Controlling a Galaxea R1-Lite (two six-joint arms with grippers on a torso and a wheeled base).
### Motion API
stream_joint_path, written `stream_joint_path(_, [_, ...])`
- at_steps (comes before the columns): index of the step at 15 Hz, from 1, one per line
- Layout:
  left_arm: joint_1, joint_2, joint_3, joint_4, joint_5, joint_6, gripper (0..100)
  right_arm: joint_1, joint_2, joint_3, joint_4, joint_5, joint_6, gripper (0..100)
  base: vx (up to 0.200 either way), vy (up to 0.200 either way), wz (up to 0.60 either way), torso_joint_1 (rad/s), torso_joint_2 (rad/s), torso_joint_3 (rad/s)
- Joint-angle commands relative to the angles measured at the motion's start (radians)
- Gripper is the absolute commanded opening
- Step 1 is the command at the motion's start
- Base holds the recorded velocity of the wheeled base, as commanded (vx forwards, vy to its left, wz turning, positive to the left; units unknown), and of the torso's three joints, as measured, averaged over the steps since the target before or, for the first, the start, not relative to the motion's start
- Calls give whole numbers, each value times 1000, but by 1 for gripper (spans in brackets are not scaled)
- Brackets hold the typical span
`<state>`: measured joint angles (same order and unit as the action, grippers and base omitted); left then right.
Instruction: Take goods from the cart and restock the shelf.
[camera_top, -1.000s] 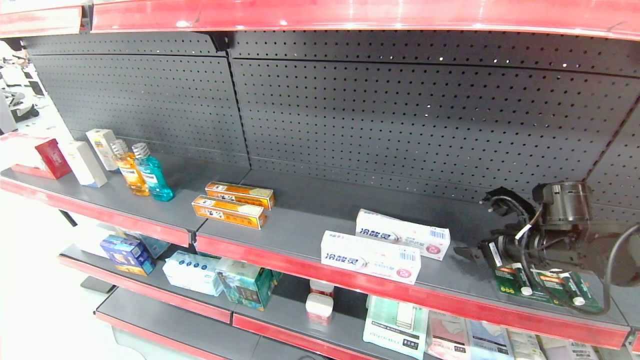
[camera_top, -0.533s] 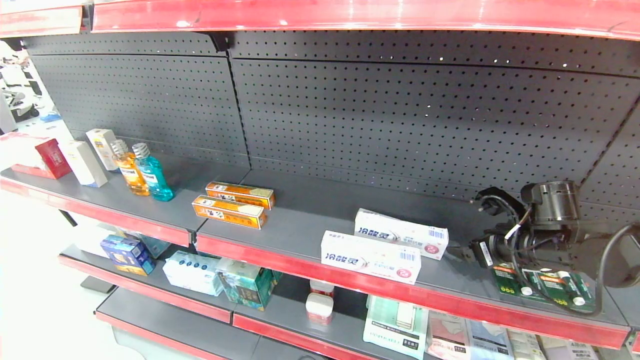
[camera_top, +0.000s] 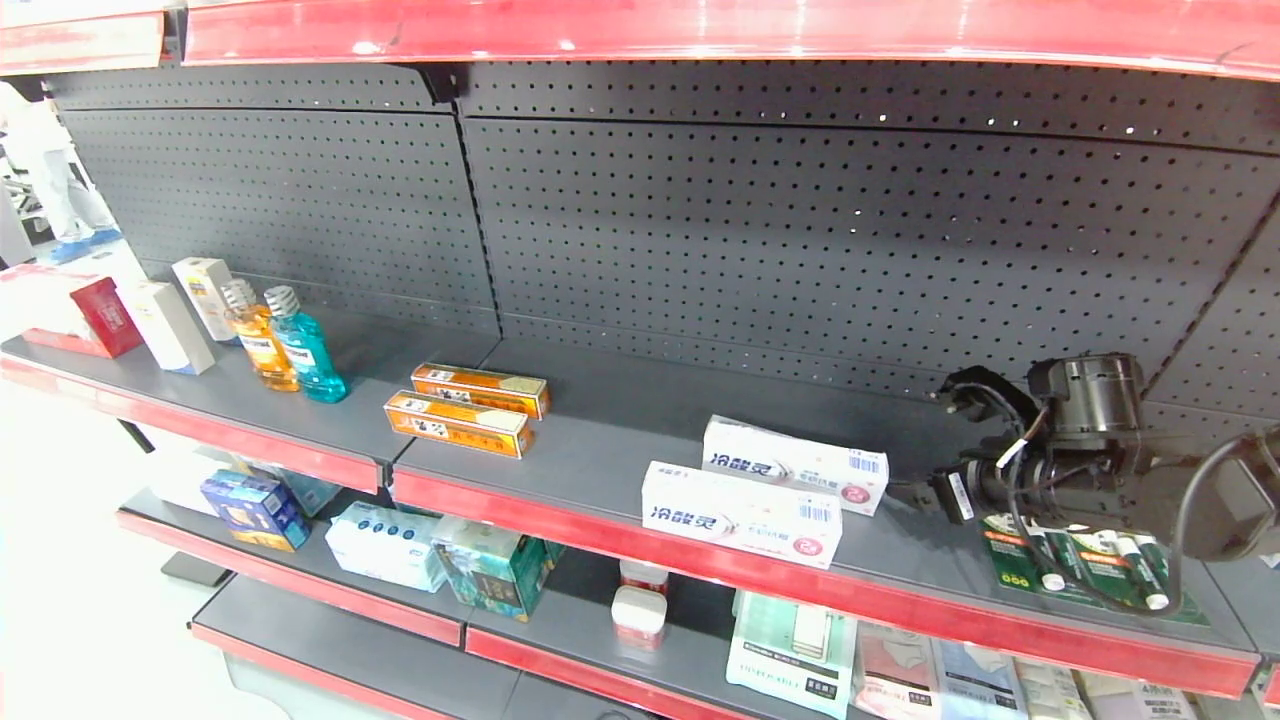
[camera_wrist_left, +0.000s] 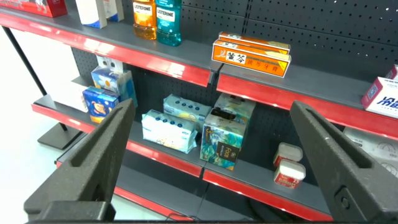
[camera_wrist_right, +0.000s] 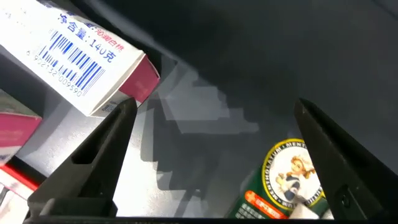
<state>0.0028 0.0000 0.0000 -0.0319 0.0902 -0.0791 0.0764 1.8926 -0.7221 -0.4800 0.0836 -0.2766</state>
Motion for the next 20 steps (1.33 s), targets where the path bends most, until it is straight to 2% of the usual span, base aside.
stream_joint_path(1, [0, 0, 0, 0, 0, -1, 100, 16, 10, -3, 0, -2, 11, 100, 0, 0, 0, 0, 0, 0])
stream_joint_path(14, [2, 0, 0, 0, 0, -1, 100, 56, 45, -69, 0, -28, 31, 100, 0, 0, 0, 0, 0, 0])
stream_joint_path(20, [0, 0, 0, 0, 0, -1, 100, 33, 8, -54, 0, -30, 28, 100, 0, 0, 0, 0, 0, 0])
